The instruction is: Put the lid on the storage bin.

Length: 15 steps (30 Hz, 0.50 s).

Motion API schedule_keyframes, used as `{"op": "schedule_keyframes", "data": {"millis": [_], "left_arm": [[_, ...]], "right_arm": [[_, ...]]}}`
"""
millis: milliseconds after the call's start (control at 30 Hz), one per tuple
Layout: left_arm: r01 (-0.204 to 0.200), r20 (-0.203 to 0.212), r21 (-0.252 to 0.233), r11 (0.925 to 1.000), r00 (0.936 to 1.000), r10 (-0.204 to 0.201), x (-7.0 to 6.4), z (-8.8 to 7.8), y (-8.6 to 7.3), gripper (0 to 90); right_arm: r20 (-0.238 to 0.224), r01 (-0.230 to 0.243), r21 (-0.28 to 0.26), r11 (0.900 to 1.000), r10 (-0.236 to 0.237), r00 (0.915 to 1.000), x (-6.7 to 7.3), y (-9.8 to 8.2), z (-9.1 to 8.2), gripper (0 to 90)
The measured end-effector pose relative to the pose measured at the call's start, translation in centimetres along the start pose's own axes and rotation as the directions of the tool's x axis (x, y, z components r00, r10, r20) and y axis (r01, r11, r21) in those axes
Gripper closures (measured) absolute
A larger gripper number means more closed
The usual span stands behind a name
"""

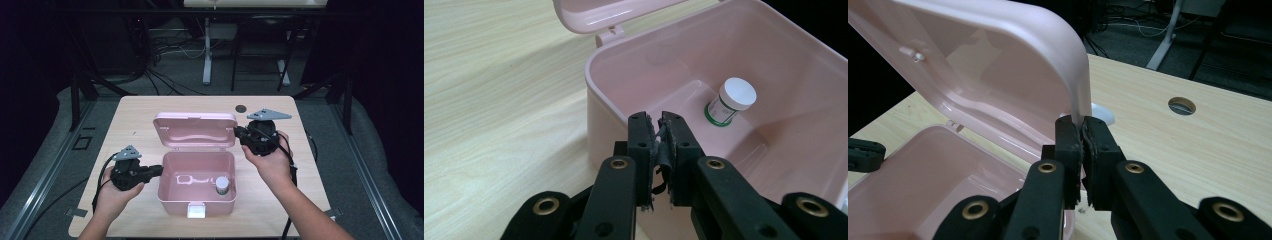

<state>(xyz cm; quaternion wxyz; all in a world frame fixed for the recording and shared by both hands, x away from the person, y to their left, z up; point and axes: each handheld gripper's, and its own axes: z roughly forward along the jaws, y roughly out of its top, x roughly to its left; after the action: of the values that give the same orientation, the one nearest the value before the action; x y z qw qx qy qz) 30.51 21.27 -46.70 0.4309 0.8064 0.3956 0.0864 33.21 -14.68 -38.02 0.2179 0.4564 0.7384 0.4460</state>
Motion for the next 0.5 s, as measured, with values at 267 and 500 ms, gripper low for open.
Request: {"op": "schedule_keyframes", "data": {"millis": [267,500], "left_arm": [[0.0,0.0,0.0,1.0,1.0,0.0,0.0,0.0,0.0,83.9],[0.0,0.0,0.0,1.0,1.0,0.0,-0.01,0.0,0.0,83.9]], "right_arm": [[0.001,0.004,-0.011,1.0,-0.004,1.0,0.11,-0.28,-0.13,86.1],[0.002,0.01,-0.018,1.0,-0.01,0.9999,0.2,-0.54,-0.28,86.1]]}}
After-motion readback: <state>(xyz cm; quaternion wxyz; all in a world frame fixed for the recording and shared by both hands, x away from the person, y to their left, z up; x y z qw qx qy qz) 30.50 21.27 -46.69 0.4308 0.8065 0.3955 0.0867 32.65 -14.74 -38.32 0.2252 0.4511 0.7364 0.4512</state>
